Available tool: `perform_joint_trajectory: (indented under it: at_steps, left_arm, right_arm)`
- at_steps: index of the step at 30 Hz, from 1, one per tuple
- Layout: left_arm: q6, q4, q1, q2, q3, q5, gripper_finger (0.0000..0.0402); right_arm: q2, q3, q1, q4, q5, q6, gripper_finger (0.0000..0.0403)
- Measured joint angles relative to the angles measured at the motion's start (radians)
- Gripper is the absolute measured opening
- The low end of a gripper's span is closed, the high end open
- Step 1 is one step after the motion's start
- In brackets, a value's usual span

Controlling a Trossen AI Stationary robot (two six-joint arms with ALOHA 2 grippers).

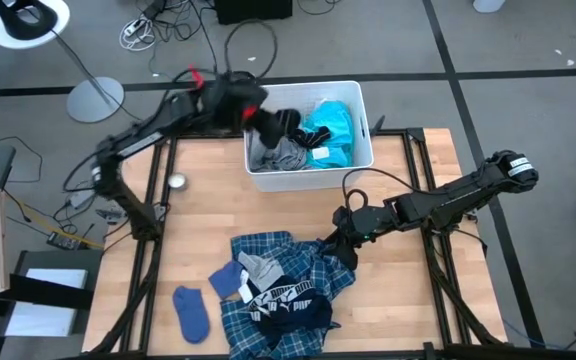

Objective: Sort clothes
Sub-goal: Put the black sock into the laundry bin, then put the black boxer into the laundry bin

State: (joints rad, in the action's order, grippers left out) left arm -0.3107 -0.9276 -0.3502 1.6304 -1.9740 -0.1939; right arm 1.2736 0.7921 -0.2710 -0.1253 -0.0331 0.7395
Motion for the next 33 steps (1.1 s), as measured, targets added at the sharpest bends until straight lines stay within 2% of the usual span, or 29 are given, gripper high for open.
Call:
perform_joint_trajectory:
  at_steps: [5,8,13,17,21,25,28,33]
  left_arm:
    - [0.043,-0.029,-0.085,0.136,-0.127,0.051,0.0042]
    - [0.045,-0.049,-0.122,0.19,-0.176,0.145,0.0073]
    - [0.037,-0.107,-0.149,0.215,-0.188,0.281,0.0128]
    - [0.035,-0.254,-0.132,0.205,-0.189,0.287,0.0144]
    - [0.037,-0.374,-0.042,0.166,-0.189,0.17,0.014]
    - [0.017,-0.401,0.114,0.097,-0.147,0.005,0.0136]
    - [-0.057,-0.406,0.233,0.048,-0.052,-0.1,0.0135]
    - [-0.274,-0.334,0.393,-0.066,0.201,-0.184,0.0135]
  right_arm:
    - [0.0,0.0,0.0,0.0,-0.018,0.034,0.0178]
    - [0.0,0.0,0.0,0.0,-0.033,0.054,0.0178]
    - [0.0,0.0,0.0,0.0,-0.056,0.043,0.0178]
    - [0.0,0.0,0.0,-0.003,-0.056,-0.024,0.0178]
    - [0.0,0.0,-0.007,-0.002,-0.056,-0.098,0.0178]
    - [0.0,0.0,-0.027,0.001,-0.052,-0.183,0.0178]
    - [0.0,0.0,-0.044,0.003,-0.052,-0.228,0.0178]
    - [0.0,0.0,-0.074,0.006,-0.052,-0.245,0.0178]
